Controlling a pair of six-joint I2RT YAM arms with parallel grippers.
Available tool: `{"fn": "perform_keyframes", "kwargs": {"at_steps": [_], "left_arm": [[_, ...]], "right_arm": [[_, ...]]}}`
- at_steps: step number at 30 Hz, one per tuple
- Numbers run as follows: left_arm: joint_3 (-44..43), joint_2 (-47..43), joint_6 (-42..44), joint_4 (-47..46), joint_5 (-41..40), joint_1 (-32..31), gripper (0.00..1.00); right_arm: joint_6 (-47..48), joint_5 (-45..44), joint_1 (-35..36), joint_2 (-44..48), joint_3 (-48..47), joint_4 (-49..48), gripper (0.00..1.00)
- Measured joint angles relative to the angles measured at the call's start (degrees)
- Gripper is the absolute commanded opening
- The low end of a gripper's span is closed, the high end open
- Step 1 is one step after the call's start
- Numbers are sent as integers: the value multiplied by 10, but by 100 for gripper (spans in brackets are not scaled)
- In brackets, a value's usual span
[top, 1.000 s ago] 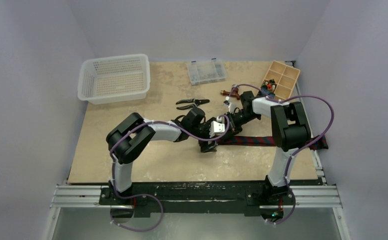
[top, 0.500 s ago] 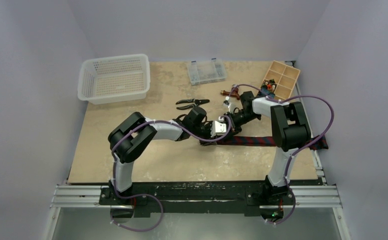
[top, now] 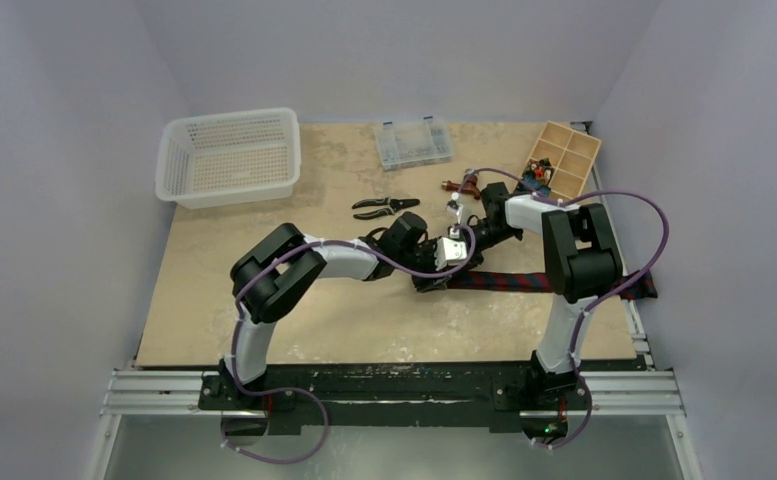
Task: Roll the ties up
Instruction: Roll the tie at the center of the board.
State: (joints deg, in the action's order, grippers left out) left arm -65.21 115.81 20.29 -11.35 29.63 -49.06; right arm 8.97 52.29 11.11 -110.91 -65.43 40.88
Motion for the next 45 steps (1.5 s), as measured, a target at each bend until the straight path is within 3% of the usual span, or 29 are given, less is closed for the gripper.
{"fn": "perform_keyframes", "kwargs": {"at_steps": [5, 10, 14, 16, 26, 30, 34, 41, 43, 45], "left_arm": [[1, 2, -4, -7, -12, -3, 30], [46, -26, 10, -31, -27, -5, 27], [55, -32, 21, -33, -31, -6, 42], [56, -35, 28, -28, -32, -5, 44], [54, -38, 30, -10, -28, -1, 33], [55, -39, 30, -12, -22, 0, 56], [85, -56, 13, -26, -4, 16, 64], [97, -59, -13, -44, 8, 26, 63], [89, -52, -19, -46, 6, 25, 59], [79, -41, -23, -53, 4, 25, 48]], "right_arm": [[3, 8, -3, 1, 0, 0, 0], [4, 17, -2, 1, 1, 3, 0], [5, 14, -3, 1, 4, 4, 0], [5, 2, -5, 1, 7, 3, 0], [0, -46, -24, 1, 23, -7, 0], [-7, -48, -23, -4, 23, -14, 0], [-16, -46, -24, -12, 23, -15, 0], [-26, -31, -25, -21, 23, -19, 0], [-30, -22, -24, -28, 23, -22, 0], [-34, -9, -22, -37, 23, -28, 0]]}}
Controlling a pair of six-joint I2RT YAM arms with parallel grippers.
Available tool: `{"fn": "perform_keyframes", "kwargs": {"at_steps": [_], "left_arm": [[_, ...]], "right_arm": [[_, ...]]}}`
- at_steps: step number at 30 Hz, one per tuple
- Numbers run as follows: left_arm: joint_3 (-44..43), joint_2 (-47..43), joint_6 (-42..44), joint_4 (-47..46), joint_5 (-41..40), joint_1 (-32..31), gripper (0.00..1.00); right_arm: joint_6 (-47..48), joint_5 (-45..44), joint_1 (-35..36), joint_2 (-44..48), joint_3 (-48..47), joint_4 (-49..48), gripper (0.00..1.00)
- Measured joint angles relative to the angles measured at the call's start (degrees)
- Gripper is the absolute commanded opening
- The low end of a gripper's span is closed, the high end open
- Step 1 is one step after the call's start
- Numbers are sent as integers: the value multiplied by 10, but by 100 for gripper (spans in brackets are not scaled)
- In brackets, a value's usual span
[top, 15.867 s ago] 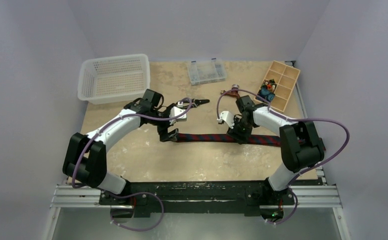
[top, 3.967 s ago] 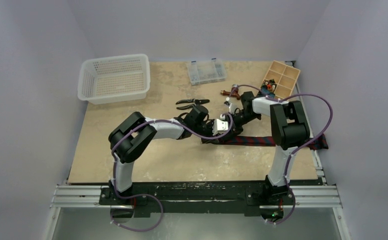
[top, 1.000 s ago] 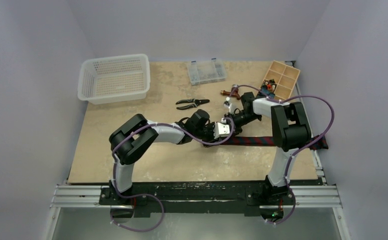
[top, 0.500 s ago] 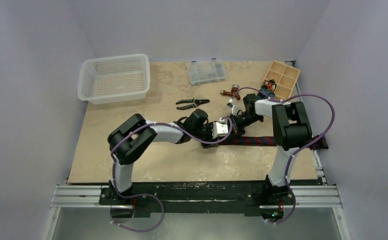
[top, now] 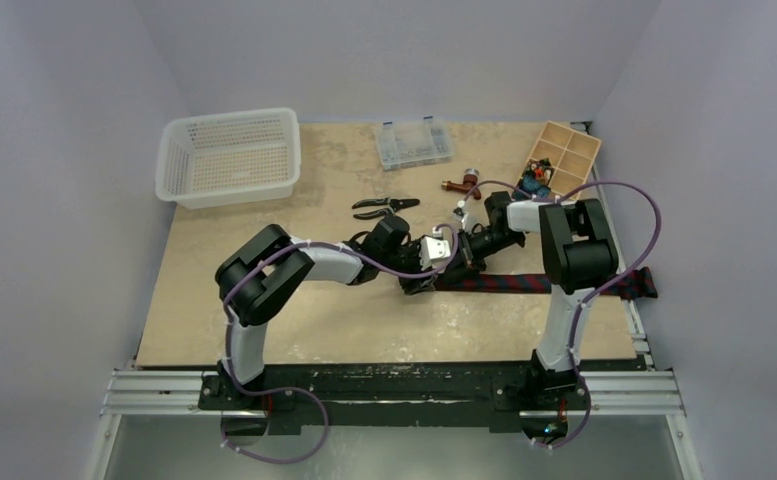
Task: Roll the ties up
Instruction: Roll the tie at the center of the board.
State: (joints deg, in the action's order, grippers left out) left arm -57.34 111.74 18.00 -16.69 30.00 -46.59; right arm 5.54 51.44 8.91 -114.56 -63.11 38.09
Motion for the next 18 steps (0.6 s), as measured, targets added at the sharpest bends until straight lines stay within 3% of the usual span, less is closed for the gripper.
{"fn": "perform_keyframes", "kwargs": {"at_steps": [2, 5, 6, 9, 11, 14, 18], "left_arm": [[-6, 5, 1, -2, 0, 0, 39], [-5, 5, 8, 2, 3, 2, 34], [-5, 5, 11, 3, 4, 3, 35], [0, 3, 16, 1, 12, 9, 57], [2, 1, 21, 2, 16, 12, 64], [13, -7, 24, -1, 17, 12, 66], [9, -7, 25, 4, 12, 5, 54]], "right_arm": [[-5, 13, 3, -11, -2, -4, 0], [-11, 26, 3, -21, -9, -13, 0], [-11, 29, 3, -21, -10, -15, 0], [-11, 34, 4, -22, -10, -21, 0], [-11, 34, 7, -21, -10, -23, 0], [-11, 36, 10, -20, -9, -28, 0], [-11, 37, 12, -20, -9, -30, 0]]}}
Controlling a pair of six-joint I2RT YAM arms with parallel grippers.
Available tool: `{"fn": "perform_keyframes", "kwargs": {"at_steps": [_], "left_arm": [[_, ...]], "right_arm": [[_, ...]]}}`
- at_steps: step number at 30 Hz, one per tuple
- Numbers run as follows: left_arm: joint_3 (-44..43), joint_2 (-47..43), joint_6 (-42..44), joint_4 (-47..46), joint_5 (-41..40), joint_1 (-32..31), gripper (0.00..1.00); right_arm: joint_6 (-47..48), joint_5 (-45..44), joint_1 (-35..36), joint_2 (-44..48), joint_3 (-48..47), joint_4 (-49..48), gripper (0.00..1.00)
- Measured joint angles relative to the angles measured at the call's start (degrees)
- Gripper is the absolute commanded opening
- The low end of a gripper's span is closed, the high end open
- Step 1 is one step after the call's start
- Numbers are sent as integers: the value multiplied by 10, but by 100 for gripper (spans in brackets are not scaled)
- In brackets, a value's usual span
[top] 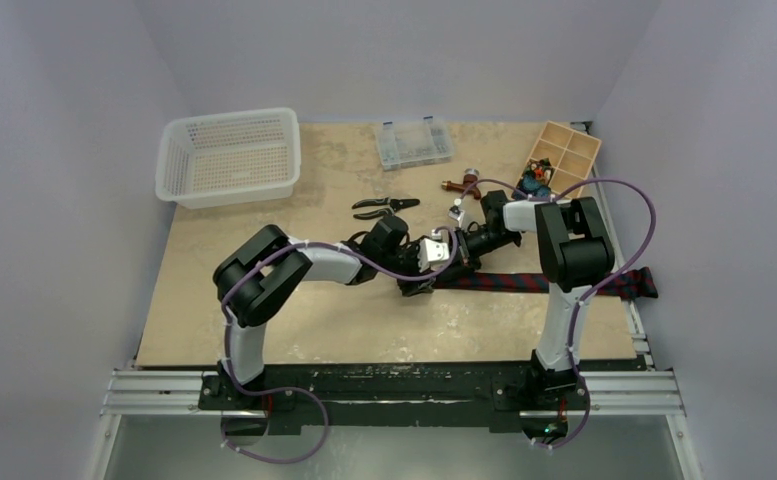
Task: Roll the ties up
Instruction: Roll the tie at the center of the board.
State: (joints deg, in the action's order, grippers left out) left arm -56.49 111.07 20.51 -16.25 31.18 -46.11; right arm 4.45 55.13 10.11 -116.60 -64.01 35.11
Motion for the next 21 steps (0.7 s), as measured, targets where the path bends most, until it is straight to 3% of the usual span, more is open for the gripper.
{"fn": "perform_keyframes", "kwargs": {"at_steps": [5, 7, 9, 14, 18, 21], "left_arm": [[-31, 17, 1, 18, -10, -10, 28], [-31, 17, 4, 22, -12, -12, 22], [-28, 16, 10, 21, -12, -12, 18], [-21, 10, 16, 15, -20, -14, 16], [-21, 10, 16, 15, -23, -15, 15], [-21, 10, 16, 16, -25, -15, 16]], "right_arm": [[1, 1, 0, 0, 0, 0, 1], [1, 1, 0, 0, -1, 1, 11], [2, 0, 0, 1, -3, 5, 20], [9, -1, 0, 6, -11, 21, 22], [17, -4, 0, 10, -11, 26, 16], [25, -7, 0, 10, -12, 30, 0]]}}
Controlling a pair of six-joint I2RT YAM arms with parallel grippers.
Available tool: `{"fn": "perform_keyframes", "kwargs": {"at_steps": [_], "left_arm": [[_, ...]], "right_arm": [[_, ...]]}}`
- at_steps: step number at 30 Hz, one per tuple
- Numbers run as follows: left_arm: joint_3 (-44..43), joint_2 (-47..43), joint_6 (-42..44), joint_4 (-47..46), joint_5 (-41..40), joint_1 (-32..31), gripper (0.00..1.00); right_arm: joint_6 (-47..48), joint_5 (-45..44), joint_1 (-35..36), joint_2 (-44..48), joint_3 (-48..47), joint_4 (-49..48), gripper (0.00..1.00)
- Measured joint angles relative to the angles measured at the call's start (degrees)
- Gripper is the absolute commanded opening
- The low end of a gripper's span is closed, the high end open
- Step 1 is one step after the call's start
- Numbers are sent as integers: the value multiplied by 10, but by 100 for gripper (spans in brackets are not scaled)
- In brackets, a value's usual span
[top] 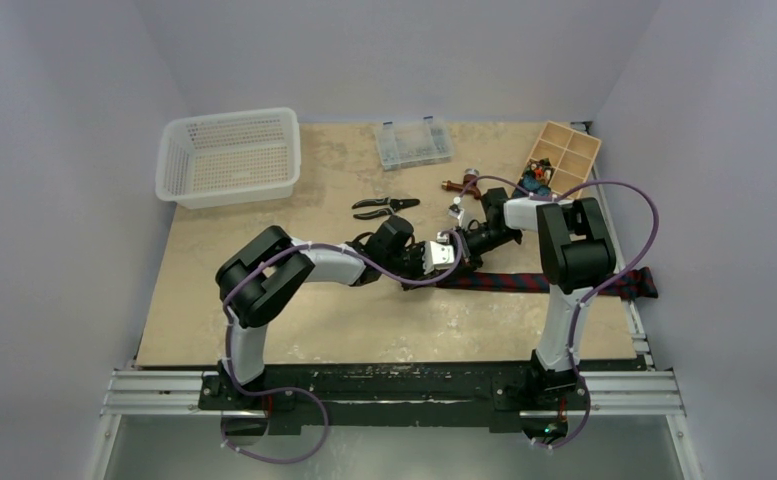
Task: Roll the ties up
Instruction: Roll the tie at the center of the board.
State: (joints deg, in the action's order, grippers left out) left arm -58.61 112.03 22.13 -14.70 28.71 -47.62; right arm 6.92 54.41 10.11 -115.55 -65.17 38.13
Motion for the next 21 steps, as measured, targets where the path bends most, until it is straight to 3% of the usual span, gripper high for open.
{"fn": "perform_keyframes", "kwargs": {"at_steps": [6, 8, 12, 21], "left_arm": [[0, 0, -1, 1, -1, 0, 53], [1, -2, -4, 0, -2, 2, 60], [35, -23, -22, -12, 10, 21, 62], [61, -44, -21, -11, 28, 47, 54]], "right_arm": [[1, -11, 0, 1, 0, -1, 0], [-1, -21, 0, 1, 0, -2, 0], [-5, -31, 0, 1, 0, -2, 0], [-14, -42, 0, 2, 0, -1, 0]]}}
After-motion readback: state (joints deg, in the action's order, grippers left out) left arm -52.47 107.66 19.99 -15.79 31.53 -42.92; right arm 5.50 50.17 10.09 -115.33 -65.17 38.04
